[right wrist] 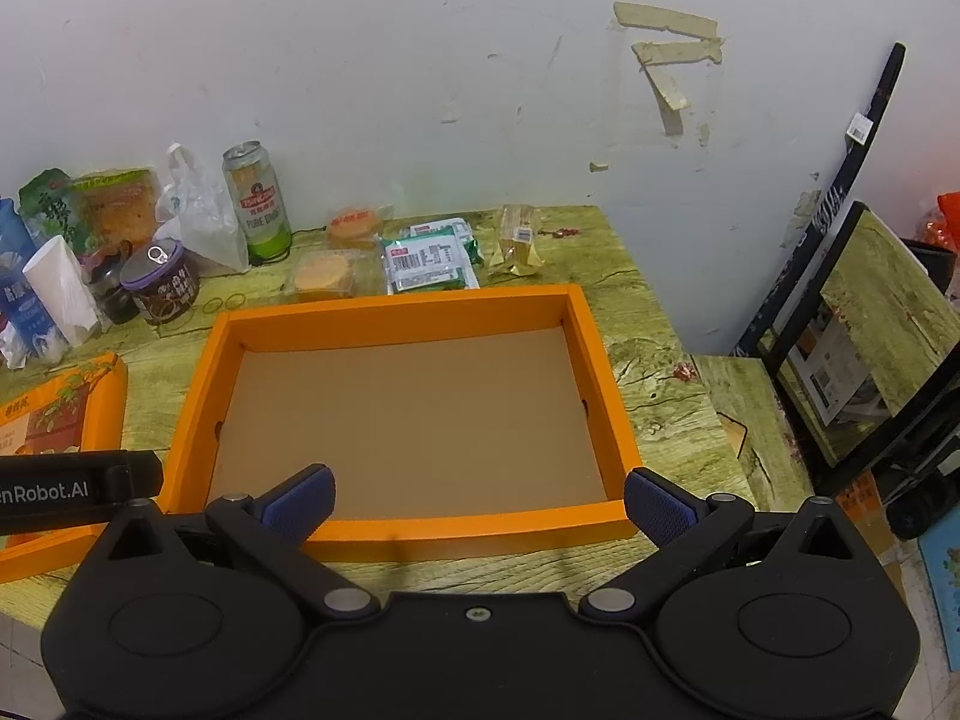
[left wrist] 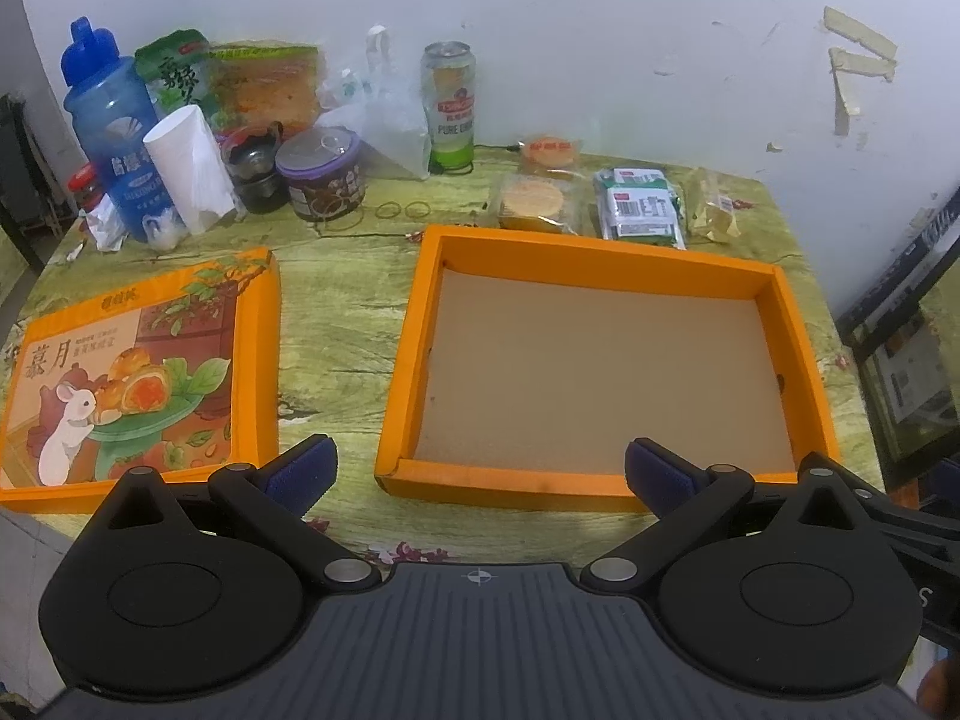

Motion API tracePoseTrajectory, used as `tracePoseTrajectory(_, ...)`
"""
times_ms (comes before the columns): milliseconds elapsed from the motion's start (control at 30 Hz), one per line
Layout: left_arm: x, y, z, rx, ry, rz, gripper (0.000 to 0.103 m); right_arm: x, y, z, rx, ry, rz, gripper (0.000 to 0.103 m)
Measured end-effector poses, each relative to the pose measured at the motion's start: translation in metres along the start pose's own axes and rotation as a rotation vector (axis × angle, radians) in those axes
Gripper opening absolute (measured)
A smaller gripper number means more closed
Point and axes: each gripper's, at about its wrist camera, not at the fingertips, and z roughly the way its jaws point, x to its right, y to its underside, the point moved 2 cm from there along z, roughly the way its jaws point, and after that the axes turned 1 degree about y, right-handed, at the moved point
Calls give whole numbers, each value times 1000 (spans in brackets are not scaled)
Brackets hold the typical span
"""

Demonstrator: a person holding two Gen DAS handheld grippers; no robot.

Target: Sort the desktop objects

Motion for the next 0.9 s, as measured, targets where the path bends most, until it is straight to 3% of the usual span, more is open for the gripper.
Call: tracePoseTrajectory(900, 1, -14, 16, -12, 29, 3, 103, -5, -9, 12, -14, 39, 4, 102)
